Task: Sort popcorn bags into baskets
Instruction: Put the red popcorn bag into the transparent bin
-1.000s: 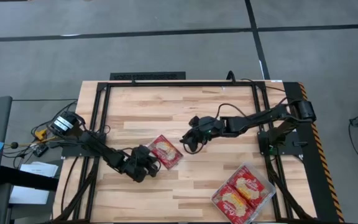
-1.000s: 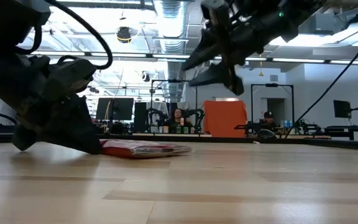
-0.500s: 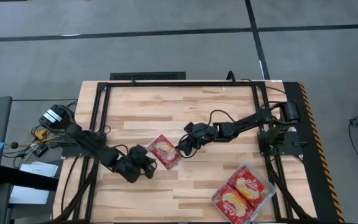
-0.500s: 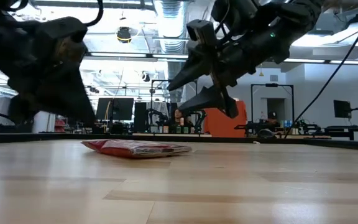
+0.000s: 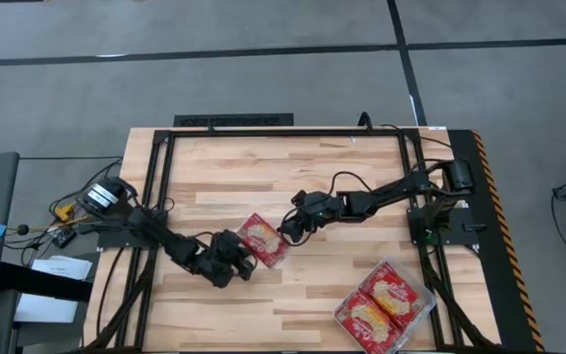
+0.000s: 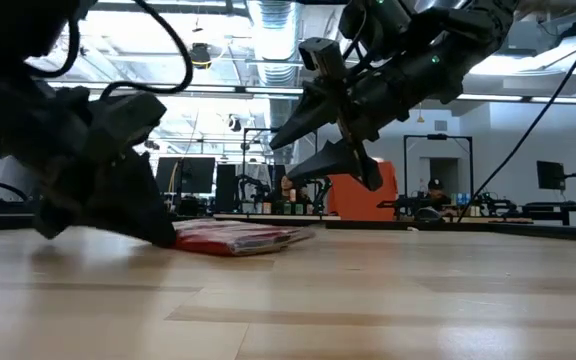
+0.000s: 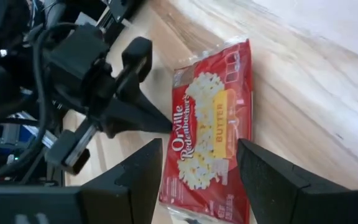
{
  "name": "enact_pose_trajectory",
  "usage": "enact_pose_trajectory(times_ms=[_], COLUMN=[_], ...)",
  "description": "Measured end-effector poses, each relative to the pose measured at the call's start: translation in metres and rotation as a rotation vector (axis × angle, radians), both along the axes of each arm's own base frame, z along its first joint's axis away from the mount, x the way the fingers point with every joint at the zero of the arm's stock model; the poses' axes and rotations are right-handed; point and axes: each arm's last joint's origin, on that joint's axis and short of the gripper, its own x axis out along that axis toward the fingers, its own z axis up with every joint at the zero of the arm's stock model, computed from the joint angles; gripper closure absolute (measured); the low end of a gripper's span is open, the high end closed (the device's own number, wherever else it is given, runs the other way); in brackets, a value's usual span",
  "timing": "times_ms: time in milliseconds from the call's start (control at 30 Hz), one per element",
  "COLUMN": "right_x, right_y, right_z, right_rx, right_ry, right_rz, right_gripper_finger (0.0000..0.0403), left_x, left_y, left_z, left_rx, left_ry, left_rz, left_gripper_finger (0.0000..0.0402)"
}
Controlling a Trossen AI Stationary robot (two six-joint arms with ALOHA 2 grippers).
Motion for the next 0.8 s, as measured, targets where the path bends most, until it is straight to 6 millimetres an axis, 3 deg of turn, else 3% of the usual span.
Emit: enact_pose_trajectory(times_ms=[200,433,633,800], right_x=[0.002,0.004,0.005,0.013], right_y=[0.001,-0.006,-0.018,-0.015], right_z=[-0.004,-0.032,-0.048,-0.057], right_rx=[-0.039,-0.046,-0.057,-0.029], right_ry=[0.005,0.101,0.137,0.129], right_rz=[0.034,0.015,-0.001,0.051], right_gripper_finger=[0.0169,0.0168,0.0168,0.0168], left_x=[-0.001,-0.002,-0.003,-0.003], left_y=[0.0,0.0,0.002,0.003], left_z=[-0.01,-0.012,-0.013,-0.014], left_rx=[0.003,-0.006,-0.01,-0.015], left_ry=[0.036,0.057,0.073,0.076], left_rz=[0.009,0.002,0.008,0.014], left_gripper_finger=[0.0401,0.0401,0.0401,0.0401])
